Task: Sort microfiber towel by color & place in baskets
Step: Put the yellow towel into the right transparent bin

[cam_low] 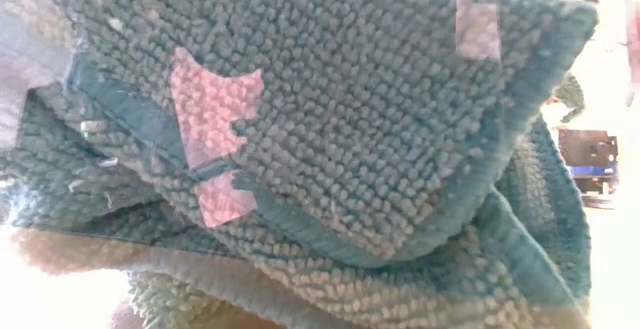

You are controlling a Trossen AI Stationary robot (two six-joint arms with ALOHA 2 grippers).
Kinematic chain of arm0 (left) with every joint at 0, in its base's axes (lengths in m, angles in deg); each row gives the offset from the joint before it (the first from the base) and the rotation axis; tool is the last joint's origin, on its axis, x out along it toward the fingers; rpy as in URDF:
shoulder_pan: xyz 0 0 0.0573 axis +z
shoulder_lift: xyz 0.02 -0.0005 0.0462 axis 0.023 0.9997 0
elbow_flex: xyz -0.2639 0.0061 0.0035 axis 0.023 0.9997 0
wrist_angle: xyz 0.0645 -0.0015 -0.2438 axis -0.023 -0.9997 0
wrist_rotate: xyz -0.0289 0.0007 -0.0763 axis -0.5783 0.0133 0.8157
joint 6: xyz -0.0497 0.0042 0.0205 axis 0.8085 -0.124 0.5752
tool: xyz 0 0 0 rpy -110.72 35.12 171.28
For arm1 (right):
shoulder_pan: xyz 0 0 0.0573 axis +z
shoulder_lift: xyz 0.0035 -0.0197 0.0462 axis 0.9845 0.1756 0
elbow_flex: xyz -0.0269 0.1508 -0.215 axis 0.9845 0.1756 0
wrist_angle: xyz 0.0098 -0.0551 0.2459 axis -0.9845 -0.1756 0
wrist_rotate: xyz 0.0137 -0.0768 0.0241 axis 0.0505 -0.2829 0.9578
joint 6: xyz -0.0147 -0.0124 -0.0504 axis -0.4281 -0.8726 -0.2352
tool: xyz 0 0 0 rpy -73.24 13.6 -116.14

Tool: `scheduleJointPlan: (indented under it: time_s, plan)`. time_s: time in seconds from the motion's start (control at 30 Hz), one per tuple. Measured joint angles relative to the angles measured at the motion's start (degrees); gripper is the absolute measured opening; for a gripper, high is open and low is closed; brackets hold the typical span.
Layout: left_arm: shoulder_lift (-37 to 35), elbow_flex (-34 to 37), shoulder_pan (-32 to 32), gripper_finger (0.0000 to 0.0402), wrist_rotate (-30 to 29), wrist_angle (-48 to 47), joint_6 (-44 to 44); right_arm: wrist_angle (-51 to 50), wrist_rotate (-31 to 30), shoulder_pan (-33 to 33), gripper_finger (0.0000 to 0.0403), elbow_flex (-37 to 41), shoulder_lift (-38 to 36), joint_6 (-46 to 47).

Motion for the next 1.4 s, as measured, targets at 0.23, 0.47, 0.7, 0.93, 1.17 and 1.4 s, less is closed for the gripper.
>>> scheduleJointPlan:
  time_s: [0.23, 0.47, 0.7, 0.93, 1.17, 1.4]
  plan:
    - [0.0, 0.0, 0.0, 0.0094, 0.01, 1.9, 0.0, -8.29, -4.89, 11.47, 0.0006, 0.27, -6.29, 9.38]
    - [0.0, 0.0, 0.0, 0.0094, 0.07, 1.89, 0.27, -8.51, -4.47, 22.68, 0.0006, 0.48, -9.72, 15.37]
    - [0.0, 0.0, 0.0, 0.0094, 0.15, 1.9, 4.18, -8.51, -3.08, 35.68, 0.0005, 0.48, -11.3, 21.55]
    - [0.0, 0.0, 0.0, 0.0094, 0.13, 1.9, 5.68, -8.48, -3.15, 48.58, 0.0005, 0.52, -11.35, 29.7]
    - [0.0, 0.0, 0.0, 0.0094, 0.11, 1.9, 6.03, -8.48, -4.48, 60.78, 0.0005, 13.5, -18.57, 50.24]
    - [0.0, 0.0, 0.0, 0.0094, 0.11, 1.9, 6.03, -8.62, 4.49, 73.88, 0.0005, 30.66, -30.42, 79.96]
